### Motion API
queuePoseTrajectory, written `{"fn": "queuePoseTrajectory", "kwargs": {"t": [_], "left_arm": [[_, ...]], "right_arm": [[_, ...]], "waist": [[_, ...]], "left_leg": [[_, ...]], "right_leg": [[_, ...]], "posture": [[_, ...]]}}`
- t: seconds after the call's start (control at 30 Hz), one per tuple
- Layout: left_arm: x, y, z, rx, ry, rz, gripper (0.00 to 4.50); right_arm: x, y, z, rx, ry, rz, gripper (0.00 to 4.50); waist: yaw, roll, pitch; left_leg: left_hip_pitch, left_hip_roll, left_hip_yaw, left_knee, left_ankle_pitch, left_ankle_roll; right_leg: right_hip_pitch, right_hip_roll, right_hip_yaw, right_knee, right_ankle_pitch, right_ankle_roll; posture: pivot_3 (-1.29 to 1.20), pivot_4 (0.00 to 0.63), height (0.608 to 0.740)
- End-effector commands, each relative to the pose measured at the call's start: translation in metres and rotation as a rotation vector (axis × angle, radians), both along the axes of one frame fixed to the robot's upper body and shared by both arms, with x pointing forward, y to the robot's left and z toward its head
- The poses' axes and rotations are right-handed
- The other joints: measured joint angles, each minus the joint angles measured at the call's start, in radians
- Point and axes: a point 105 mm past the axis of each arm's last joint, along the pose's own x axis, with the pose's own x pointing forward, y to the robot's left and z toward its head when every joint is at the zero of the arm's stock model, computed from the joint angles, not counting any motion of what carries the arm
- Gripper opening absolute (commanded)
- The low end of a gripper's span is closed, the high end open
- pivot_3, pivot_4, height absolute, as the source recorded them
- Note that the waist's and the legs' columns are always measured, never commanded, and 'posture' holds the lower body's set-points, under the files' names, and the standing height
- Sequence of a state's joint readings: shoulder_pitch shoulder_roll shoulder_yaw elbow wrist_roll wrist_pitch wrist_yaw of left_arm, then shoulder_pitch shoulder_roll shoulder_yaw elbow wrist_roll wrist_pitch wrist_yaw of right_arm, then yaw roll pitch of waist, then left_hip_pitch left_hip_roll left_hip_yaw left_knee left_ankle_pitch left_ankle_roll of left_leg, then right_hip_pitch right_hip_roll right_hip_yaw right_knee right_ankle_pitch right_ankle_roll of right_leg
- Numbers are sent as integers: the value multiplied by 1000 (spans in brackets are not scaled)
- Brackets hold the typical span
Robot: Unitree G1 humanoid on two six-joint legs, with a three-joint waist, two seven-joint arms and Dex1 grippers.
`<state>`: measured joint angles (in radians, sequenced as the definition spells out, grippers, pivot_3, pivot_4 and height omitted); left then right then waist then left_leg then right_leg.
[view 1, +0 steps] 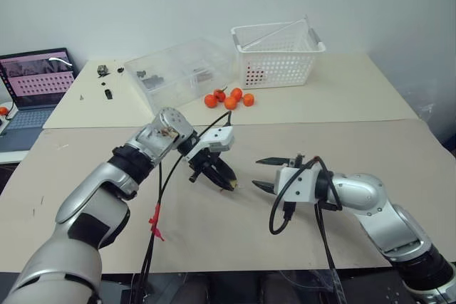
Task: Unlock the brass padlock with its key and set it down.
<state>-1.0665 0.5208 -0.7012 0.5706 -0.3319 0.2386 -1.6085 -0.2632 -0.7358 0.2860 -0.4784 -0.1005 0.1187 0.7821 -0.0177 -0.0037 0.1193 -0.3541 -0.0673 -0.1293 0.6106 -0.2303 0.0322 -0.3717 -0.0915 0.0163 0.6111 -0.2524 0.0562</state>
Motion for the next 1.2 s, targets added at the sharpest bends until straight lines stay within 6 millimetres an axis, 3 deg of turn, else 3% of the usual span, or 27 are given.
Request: {"fn": "queuePoseTrajectory", "kwargs": {"t": [0.03, 0.33, 0.7, 1.2], "left_arm": [[3, -7, 8, -16, -54, -36, 820], [3, -11, 8, -15, -64, -53, 820], [1, -9, 7, 6, -71, -73, 820], [2, -11, -3, 48, -138, -116, 820]], "right_arm": [[-3, 2, 2, 28, -16, 2, 2339], [-13, 6, -8, 32, 1, 6, 2339], [-13, -8, -17, 3, 18, -18, 2339], [-7, 2, -6, 66, 21, -63, 2339]], "waist": [[2, 0, 0], [2, 0, 0], [0, 0, 0], [2, 0, 0]], "left_leg": [[0, 0, 0, 0, 0, 0], [0, 0, 0, 1, 0, 0], [0, 0, 0, 1, 0, 0], [0, 0, 0, 1, 0, 0]], "right_leg": [[0, 0, 0, 0, 0, 0], [0, 0, 0, 0, 0, 0], [0, 0, 0, 0, 0, 0], [0, 0, 0, 0, 0, 0]], "posture": [[0, 150, 740], [0, 150, 740], [0, 150, 740], [0, 150, 740]]}}
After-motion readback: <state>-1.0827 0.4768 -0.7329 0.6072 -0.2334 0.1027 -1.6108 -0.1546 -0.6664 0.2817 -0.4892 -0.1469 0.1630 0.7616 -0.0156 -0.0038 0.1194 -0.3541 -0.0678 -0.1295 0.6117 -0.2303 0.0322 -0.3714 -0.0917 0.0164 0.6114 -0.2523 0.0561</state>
